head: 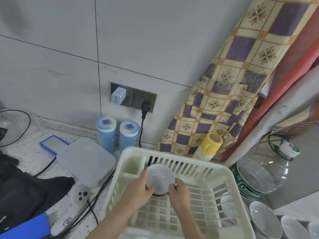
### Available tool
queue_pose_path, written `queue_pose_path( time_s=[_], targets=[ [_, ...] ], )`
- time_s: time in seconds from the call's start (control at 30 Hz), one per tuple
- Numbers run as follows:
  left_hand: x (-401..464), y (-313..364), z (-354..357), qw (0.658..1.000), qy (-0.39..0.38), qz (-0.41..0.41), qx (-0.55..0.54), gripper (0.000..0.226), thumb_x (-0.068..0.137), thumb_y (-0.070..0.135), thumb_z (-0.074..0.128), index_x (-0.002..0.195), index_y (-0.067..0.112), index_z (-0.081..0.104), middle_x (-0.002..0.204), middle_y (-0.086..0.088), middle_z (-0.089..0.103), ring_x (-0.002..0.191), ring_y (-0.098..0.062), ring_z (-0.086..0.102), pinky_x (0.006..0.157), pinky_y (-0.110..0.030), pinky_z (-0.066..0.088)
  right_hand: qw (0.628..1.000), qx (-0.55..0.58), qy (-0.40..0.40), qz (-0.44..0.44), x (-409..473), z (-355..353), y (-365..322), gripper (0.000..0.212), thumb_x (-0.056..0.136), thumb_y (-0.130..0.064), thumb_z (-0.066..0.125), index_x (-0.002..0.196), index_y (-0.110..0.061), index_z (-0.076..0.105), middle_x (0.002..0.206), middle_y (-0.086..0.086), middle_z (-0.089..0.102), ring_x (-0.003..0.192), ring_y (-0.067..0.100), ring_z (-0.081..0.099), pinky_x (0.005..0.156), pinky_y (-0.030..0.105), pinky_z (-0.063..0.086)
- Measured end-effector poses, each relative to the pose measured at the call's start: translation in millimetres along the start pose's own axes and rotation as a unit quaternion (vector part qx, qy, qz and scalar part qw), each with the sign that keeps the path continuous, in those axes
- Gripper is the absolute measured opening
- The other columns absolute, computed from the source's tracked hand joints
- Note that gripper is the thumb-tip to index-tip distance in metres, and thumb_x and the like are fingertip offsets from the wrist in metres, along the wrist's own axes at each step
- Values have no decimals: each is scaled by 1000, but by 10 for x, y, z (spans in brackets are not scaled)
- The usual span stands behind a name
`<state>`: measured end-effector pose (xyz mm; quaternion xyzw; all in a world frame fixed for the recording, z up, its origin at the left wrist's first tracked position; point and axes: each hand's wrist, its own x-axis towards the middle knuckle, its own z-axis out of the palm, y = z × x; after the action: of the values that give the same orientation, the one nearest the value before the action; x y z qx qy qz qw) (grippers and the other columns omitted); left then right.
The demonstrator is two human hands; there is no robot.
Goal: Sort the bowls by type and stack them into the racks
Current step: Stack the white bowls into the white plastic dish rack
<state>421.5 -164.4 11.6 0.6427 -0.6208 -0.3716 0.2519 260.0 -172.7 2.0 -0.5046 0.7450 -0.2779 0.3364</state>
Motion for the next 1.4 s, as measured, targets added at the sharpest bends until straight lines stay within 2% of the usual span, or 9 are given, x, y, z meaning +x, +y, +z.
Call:
queue_pose_path(
  time_s=[0.13,0.2,0.3,0.5,0.6,0.8,1.07,1.2,1.4],
  targets=[
    [-5,-6,15,999,-17,5,49,69,92,39,60,149,23,25,83,13,57,72,-6,57,62,-19,44,999,-21,13,-23,16,49,18,26,89,-8,45,104,-14,66,46,-7,44,39,6,36,39,14,24],
    [3,-12,21,998,-22,0,60,66,91,45,61,145,21,30,91,11,57,76,-7,56,66,-21,45,999,-29,17,-25,11,58,22,17,89,-9,45,85,-18,58,41,-8,37,35,8,32,38,16,23],
    [6,-8,35,998,-28,-7,61,66,89,49,63,140,20,35,100,7,61,80,-7,59,62,-19,40,998,-52,21,-25,22,63,57,24,92,-13,44,71,-25,46,46,-8,38,41,7,31,43,20,23],
    [16,-8,60,996,-28,-11,87,74,90,42,65,148,16,27,123,1,64,104,-15,65,73,-21,45,995,-102,-20,11,-2,101,110,22,99,-29,34,100,-17,52,75,-5,55,62,13,50,50,26,35],
    [16,-5,50,994,-32,-14,106,79,91,42,64,152,15,21,127,0,62,108,-16,64,82,-26,50,998,7,-24,59,-50,113,90,22,100,-36,38,103,-22,55,75,0,71,64,14,61,54,26,43],
    [18,19,50,991,-32,-12,130,75,94,39,60,152,13,20,128,-3,62,111,-19,63,85,-30,51,971,187,-59,137,-114,104,88,20,97,-20,43,100,-14,62,65,4,70,41,10,45,37,18,30],
    [-12,99,26,985,-59,-20,160,80,97,36,55,156,9,8,146,-7,48,119,-24,59,93,-36,51,952,208,-115,195,-130,42,14,19,99,-26,41,108,-18,55,76,6,72,43,12,40,36,19,24],
    [-84,153,6,987,-38,-9,159,66,99,36,50,154,13,21,120,-6,65,99,-21,66,79,-32,53,957,207,-112,169,-239,-69,-43,19,99,-28,45,114,-19,52,87,9,75,43,12,40,37,21,25],
    [-513,316,-65,999,17,39,-7,33,99,32,51,129,21,59,71,6,66,66,-7,64,61,-24,48,956,262,-102,87,-684,-473,-61,17,99,-26,51,113,-20,59,88,8,77,42,9,42,38,19,29]
  ],
)
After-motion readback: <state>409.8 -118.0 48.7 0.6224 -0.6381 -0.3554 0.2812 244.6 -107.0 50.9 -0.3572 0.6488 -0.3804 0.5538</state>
